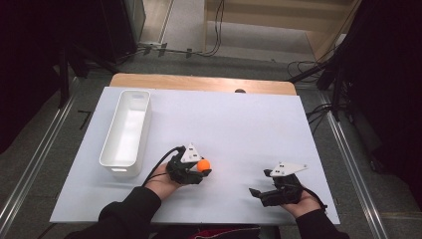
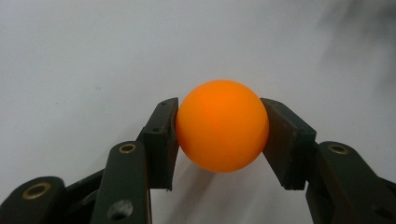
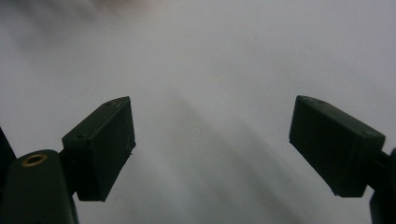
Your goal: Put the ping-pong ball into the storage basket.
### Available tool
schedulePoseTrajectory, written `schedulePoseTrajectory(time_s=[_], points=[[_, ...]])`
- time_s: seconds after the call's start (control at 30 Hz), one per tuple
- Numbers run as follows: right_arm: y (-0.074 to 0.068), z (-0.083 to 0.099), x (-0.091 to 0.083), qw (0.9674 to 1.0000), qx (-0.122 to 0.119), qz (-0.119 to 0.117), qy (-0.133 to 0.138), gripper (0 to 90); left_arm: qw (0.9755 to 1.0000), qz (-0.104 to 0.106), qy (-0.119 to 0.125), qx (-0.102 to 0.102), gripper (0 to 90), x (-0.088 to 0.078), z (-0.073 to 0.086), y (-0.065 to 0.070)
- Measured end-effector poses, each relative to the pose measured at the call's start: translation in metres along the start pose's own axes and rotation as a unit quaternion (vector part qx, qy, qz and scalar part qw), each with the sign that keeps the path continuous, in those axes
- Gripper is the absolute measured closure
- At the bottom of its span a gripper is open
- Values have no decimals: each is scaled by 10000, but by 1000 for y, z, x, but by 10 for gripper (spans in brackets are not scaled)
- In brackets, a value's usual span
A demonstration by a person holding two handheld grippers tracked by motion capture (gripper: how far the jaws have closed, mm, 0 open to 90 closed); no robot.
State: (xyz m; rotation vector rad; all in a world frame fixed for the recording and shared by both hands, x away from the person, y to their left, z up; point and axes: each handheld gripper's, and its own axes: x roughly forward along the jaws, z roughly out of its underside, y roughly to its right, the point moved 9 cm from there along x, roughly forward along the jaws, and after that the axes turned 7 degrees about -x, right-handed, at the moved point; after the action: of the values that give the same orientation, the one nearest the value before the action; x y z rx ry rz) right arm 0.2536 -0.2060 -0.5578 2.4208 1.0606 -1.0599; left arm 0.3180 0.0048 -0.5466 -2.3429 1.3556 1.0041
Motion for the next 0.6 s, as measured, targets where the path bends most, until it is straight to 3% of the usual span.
schedulePoseTrajectory(time_s=[0.6], points=[[0, 0, 0, 10000, 0, -12, -13, 129, 9999, -18, 49, -138, 495, -22, -5, -8]])
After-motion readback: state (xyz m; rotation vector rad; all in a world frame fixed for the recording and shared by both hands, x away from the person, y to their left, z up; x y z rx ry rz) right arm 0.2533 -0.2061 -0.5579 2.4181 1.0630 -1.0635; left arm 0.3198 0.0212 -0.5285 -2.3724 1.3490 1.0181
